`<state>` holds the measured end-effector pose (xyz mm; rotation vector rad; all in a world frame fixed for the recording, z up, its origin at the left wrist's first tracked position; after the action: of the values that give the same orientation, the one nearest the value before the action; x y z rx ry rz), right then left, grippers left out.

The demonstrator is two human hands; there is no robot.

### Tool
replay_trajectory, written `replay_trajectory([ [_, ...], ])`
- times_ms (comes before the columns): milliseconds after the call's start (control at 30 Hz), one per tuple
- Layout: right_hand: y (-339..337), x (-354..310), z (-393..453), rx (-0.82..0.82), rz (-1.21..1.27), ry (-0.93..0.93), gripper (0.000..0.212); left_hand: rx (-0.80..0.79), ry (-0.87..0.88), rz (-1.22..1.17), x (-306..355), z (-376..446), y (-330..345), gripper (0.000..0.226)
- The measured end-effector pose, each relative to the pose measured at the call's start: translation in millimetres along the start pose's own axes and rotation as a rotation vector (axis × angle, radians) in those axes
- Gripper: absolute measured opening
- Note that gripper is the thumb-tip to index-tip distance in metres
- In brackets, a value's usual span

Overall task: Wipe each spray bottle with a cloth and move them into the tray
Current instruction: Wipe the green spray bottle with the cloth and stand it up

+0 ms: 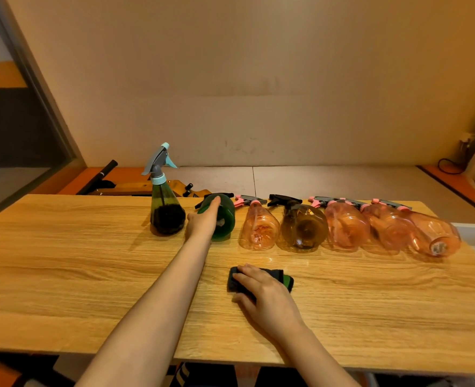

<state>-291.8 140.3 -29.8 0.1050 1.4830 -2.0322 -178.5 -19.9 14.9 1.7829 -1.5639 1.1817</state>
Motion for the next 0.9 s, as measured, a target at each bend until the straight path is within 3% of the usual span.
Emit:
replay_trajectory([
  [200, -1.0, -0.4, -0.1, 0.032, -0.021, 0.012, 0.043, -0.132, -0.005, -0.234, -14.4, -7.1, -12.7, 0.073],
  [433, 0.6, 3.5, -0.2, 0.115, -0.005, 0.087, 0.037, -0.313, 0.149, -0.403, -59.0, -41.2, -50.7, 0.048],
  [533, -1.1, 6.9, -1.4, 0.196, 0.061, 0.135, 0.035, -0.411, 0.205, -0.389, -73.8, -50.0, -62.1, 0.055],
  [767, -12.2, 9.2, -3.1, 0.516, 0.349, 0.251, 0.035, -0.556, 0.261, -0.28, -93.1, -59.5, -69.1, 0.099],
  [900, -28.3, 3.7, 1.2, 0.727, 0.648, 0.332, 0.038, -0.578, 0.324, -0.134, -96.5, -67.0, -66.0, 0.093],
])
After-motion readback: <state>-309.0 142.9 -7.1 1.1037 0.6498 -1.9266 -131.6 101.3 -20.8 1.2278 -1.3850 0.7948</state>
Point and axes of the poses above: each hand's wrist, its own z-axis towards the middle knuckle, its own y-axis out of the palm, x = y × z, the point moved 1 cm from there along z, towards the middle knuckle, and after that the axes turned 9 degrees about -y, right-handed, at the moved point
